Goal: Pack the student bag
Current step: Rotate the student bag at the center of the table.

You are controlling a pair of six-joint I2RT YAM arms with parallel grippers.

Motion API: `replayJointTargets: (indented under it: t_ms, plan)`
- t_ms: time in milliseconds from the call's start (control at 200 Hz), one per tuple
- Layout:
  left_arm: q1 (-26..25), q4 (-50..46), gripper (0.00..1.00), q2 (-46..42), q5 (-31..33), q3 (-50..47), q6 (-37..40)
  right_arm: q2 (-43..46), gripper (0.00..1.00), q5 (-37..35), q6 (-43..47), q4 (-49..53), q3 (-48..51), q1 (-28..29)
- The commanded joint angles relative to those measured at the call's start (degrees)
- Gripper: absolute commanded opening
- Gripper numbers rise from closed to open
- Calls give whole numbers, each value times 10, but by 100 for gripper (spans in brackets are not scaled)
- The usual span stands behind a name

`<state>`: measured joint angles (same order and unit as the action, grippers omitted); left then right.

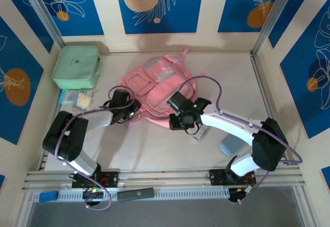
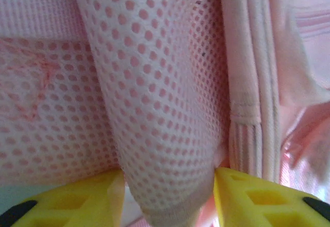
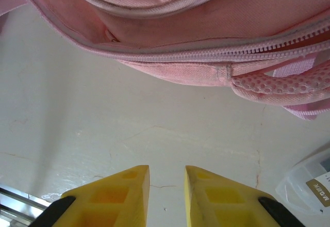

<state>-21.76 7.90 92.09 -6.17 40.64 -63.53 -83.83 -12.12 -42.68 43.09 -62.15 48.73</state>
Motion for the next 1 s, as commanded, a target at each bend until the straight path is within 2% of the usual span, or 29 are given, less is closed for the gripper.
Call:
replayJointTargets:
  t_ms: [0,140,260,405,560,670,795,885,995]
  plan:
    - [3,61,41,32,-13,-6,-23,-2,25,-8,-3,-6,-9,-3]
    - [3,135,17,54,-26,-25,-63,-21,25,-24,3,7,-29,-1]
    - [1,148,0,43,-41,-22,-78,-35,42,-36,0,13,-56,18]
    - [-6,120,0,0,-33,-27,-94,-74,53,-41,-11,10,-103,43]
    - [-26,97,0,-43,-22,-39,-121,-146,53,-9,-29,-28,-162,69]
    - [-38,76,0,-75,-9,-47,-133,-194,49,20,-49,-63,-185,70]
    - [-43,55,0,-100,-7,-56,-137,-219,46,12,-45,-91,-177,47]
    - [-50,52,0,-103,-17,-60,-140,-230,45,4,-16,-113,-169,22]
    - [-68,62,0,-114,-3,-82,-164,-227,43,29,38,-170,-145,-14]
